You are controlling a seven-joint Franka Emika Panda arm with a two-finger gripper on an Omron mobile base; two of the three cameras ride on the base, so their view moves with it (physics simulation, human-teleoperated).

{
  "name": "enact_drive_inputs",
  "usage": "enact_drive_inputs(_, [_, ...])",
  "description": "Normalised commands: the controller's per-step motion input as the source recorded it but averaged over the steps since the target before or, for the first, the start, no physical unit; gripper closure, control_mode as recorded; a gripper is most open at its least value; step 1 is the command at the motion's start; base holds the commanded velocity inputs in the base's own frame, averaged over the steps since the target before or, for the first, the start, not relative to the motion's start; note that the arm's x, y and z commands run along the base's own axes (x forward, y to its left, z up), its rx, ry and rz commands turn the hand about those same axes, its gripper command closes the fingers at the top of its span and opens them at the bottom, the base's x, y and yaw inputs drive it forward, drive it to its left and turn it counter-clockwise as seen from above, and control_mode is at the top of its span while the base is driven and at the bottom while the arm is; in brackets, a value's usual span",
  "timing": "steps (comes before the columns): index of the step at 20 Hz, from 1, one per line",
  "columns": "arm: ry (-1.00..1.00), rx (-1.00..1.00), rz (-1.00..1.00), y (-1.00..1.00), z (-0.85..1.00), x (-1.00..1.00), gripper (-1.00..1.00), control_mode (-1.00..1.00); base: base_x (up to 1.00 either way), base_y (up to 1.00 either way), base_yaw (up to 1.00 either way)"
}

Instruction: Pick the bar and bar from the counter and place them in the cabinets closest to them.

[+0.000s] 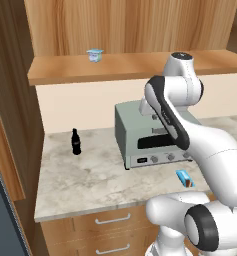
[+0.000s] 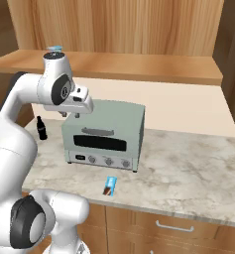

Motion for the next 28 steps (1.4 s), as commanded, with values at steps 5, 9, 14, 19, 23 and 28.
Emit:
enact_drive_inputs(5, [0.0, 0.0, 0.0, -0.13, 0.0, -0.07, -1.0, -1.0, 0.0, 0.0, 0.0])
enact_drive_inputs(9, [0.0, 0.0, 0.0, -0.21, 0.0, -0.21, -1.0, -1.0, 0.0, 0.0, 0.0])
enact_drive_inputs(14, [0.0, 0.0, 0.0, -0.01, 0.0, 0.0, -1.0, -1.0, 0.0, 0.0, 0.0])
enact_drive_inputs(19, [0.0, 0.0, 0.0, -0.19, -0.06, -0.27, -1.0, -1.0, 0.0, 0.0, 0.0])
enact_drive_inputs(23, [-0.01, 0.0, 0.0, -0.26, -0.1, -0.4, -1.0, -1.0, 0.0, 0.0, 0.0])
enact_drive_inputs(28, [-0.01, 0.0, 0.0, -0.29, -0.13, -0.45, -1.0, -1.0, 0.0, 0.0, 0.0])
